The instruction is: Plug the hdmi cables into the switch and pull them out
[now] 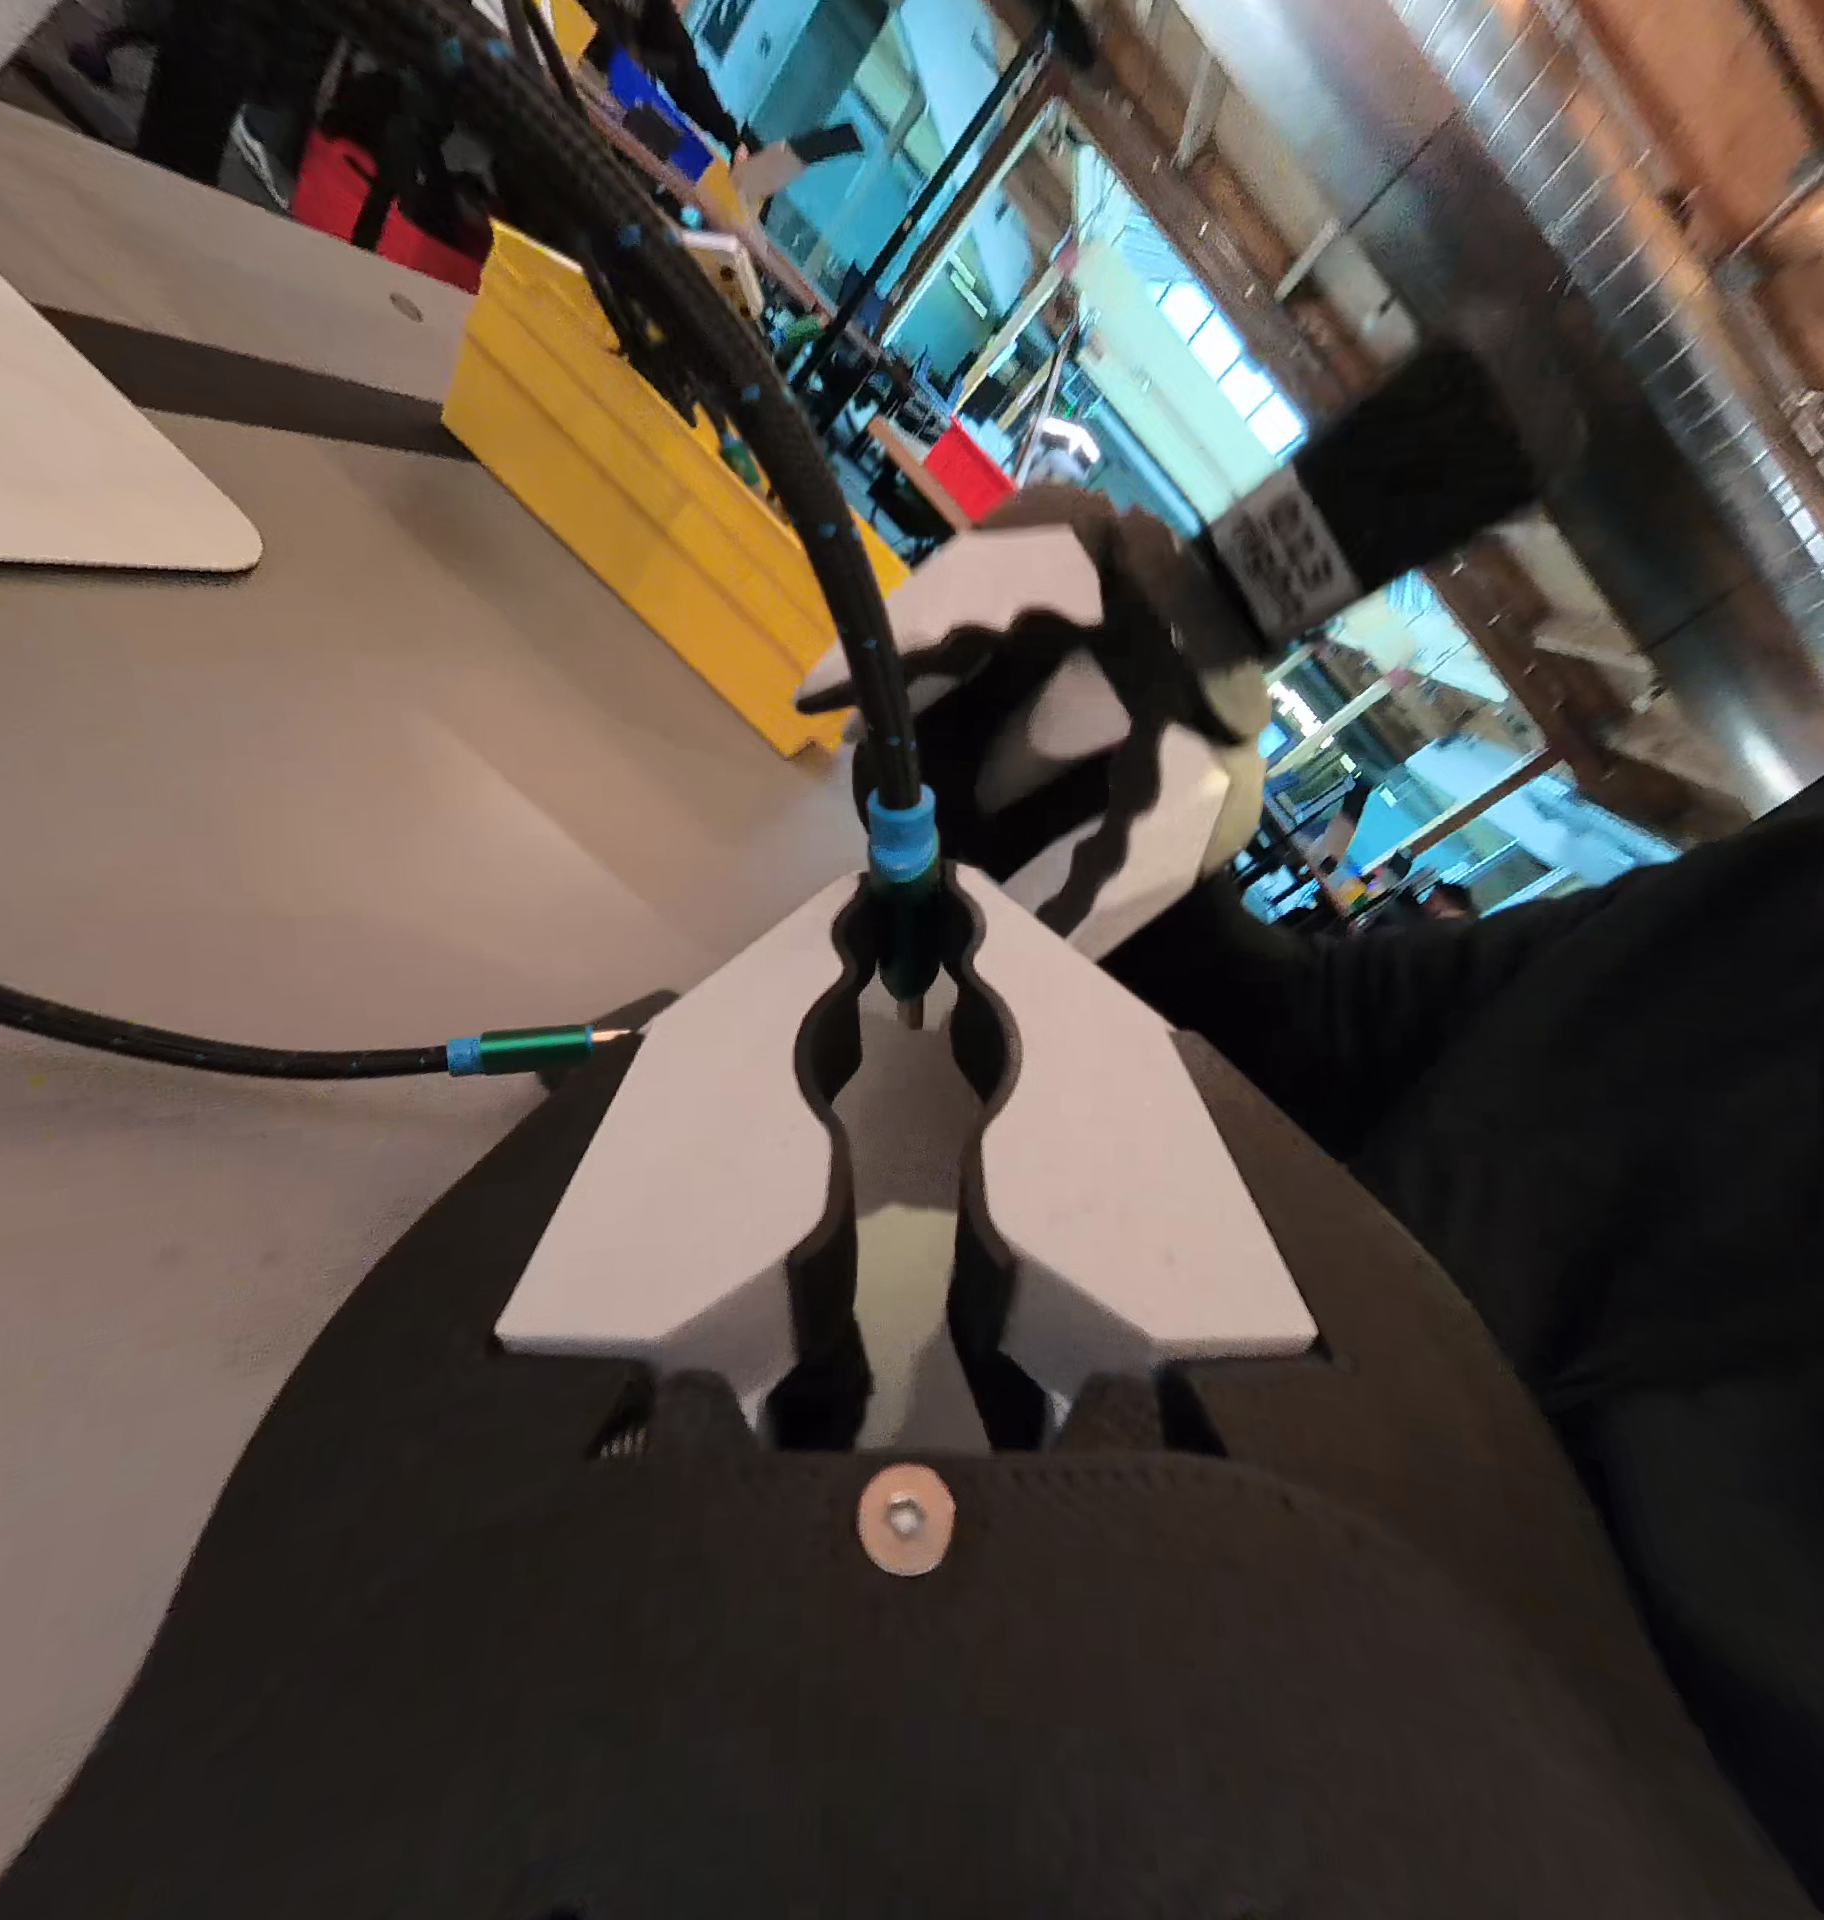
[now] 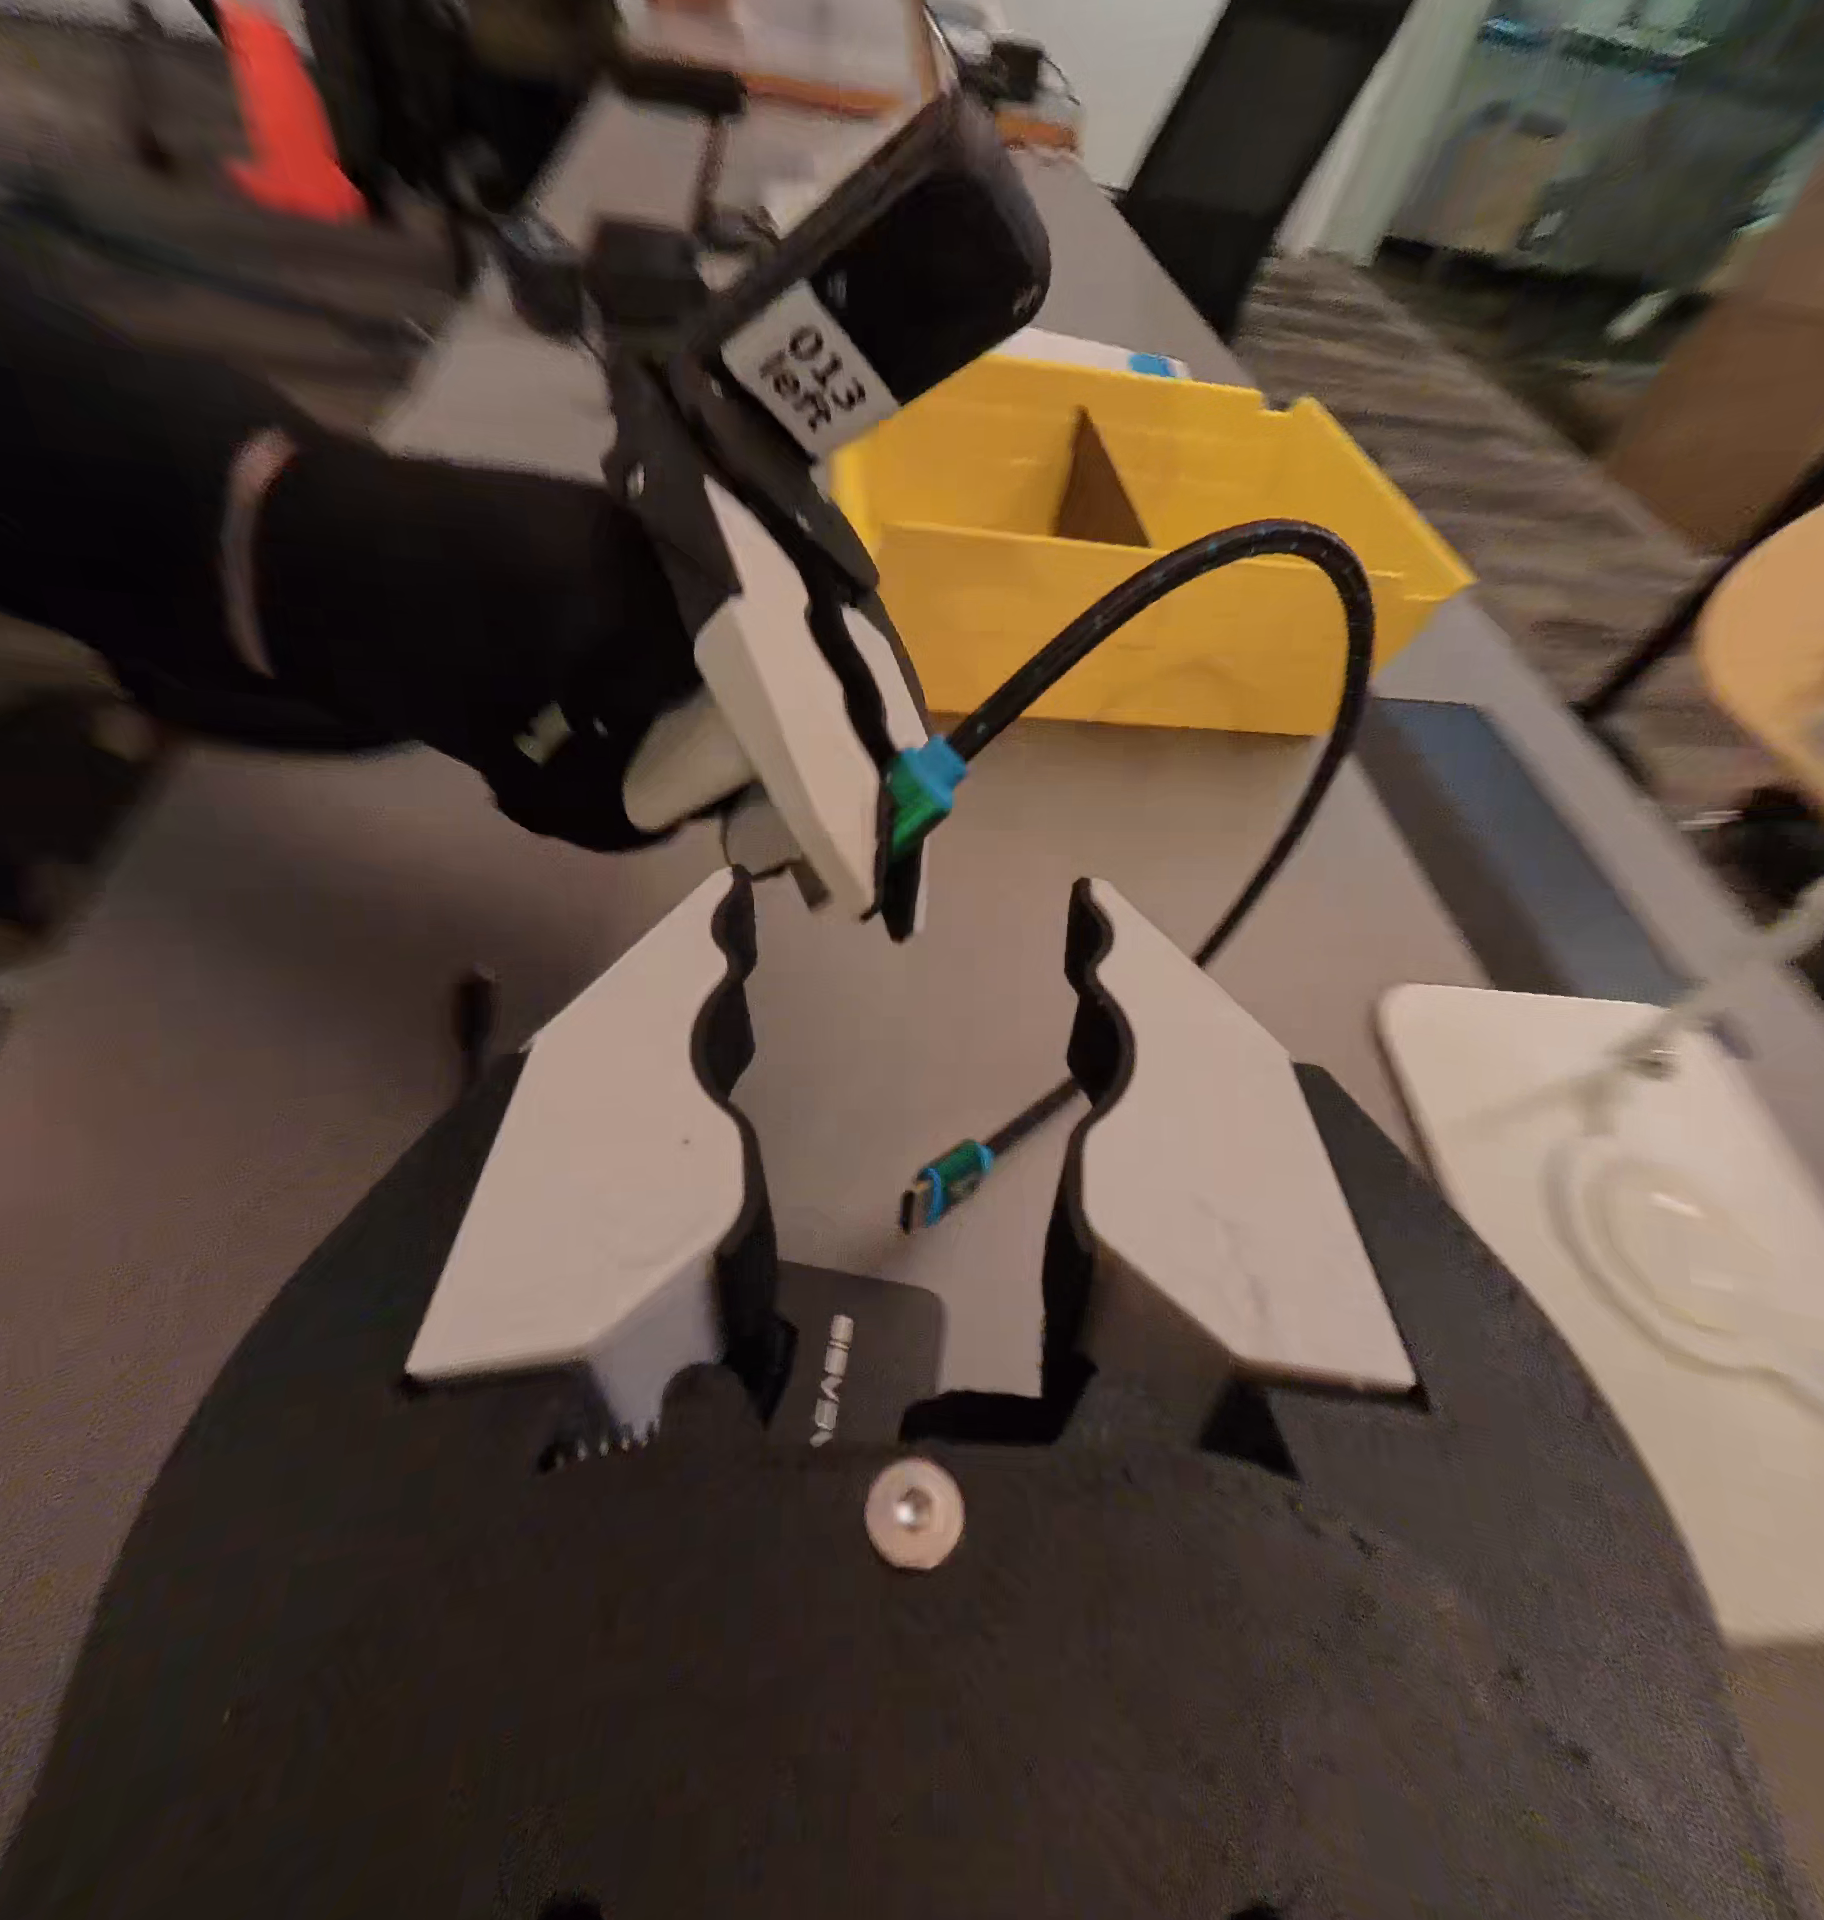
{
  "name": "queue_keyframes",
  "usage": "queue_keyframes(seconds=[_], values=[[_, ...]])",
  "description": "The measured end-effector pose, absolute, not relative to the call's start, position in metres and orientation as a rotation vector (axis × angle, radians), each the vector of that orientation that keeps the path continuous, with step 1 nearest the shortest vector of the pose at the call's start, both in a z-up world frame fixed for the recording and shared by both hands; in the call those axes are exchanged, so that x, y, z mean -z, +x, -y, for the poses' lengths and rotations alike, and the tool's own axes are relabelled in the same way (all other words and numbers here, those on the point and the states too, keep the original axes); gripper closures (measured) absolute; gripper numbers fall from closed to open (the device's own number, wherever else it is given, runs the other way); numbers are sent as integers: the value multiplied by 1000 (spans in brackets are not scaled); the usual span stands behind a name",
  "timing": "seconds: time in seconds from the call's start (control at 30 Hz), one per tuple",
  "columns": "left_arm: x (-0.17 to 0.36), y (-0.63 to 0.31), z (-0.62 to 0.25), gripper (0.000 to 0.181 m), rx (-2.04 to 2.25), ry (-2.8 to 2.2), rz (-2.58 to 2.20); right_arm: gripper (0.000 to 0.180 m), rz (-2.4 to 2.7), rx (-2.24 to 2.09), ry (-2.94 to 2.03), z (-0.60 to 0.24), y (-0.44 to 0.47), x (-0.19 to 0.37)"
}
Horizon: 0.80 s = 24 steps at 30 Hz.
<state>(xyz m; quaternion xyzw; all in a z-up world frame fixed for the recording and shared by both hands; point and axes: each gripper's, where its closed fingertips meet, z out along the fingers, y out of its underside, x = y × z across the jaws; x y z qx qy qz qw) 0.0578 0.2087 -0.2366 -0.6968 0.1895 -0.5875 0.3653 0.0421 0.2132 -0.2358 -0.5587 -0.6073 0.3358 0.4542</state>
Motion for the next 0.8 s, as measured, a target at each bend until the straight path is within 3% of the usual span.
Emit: queue_keyframes(seconds=[0.13,0.27,0.4,0.8], values=[[221,60,-212,171,1609,-1709,-398,116,1488,-475,-1285,-211,36,245],[212,65,-212,171,1654,-1679,-376,125,1376,-343,-1225,-210,30,233],[205,72,-209,171,1714,-1644,-358,144,1289,-358,-1237,-216,33,220],[206,75,-210,171,1826,-1592,-279,156,1390,-302,-1186,-216,38,222]])
